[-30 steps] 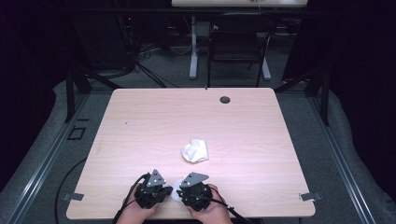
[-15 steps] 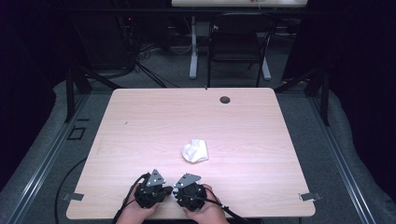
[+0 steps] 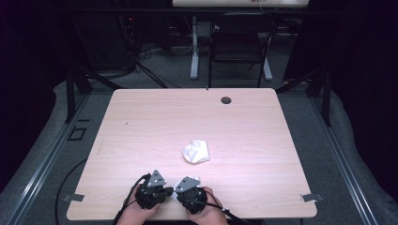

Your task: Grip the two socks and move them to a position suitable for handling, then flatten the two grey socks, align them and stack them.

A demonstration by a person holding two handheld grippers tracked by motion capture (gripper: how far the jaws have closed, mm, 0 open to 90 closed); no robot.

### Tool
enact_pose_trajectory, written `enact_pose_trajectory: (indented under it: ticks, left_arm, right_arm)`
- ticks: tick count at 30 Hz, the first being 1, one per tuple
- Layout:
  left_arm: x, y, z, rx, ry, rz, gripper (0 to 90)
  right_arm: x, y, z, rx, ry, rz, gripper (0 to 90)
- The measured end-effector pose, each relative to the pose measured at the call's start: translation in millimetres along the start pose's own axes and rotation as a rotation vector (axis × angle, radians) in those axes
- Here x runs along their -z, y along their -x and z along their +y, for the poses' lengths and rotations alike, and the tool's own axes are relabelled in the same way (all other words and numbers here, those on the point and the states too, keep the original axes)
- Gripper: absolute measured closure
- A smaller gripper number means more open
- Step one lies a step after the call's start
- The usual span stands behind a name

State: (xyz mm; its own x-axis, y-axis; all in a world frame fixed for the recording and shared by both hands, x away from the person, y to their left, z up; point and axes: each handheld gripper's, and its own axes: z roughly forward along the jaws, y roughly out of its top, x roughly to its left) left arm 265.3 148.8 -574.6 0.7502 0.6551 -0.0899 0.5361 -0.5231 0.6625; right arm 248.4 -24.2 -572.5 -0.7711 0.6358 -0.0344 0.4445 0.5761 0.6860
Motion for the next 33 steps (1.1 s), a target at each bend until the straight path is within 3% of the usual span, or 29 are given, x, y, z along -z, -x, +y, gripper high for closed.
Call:
enact_pose_trajectory:
  ticks: [12, 21, 25, 33]
  left_arm:
    - [0.0, 0.1, 0.2, -0.004, -0.001, 0.002, 88.8]
    - [0.6, 0.1, 0.0, -0.008, -0.006, 0.001, 88.8]
    - [0.9, 0.1, -0.2, -0.002, -0.008, -0.002, 88.7]
    - [1.9, 0.3, -0.3, -0.004, -0.016, 0.000, 88.5]
  right_arm:
    - [21.2, 13.6, 3.0, -0.074, 0.049, 0.026, 89.2]
    - [48.9, 26.9, 1.2, -0.111, 0.090, 0.014, 89.2]
    - [63.2, 34.3, -3.7, -0.130, 0.115, -0.013, 89.2]
    - [79.8, 46.2, -19.1, -0.159, 0.105, -0.035, 89.2]
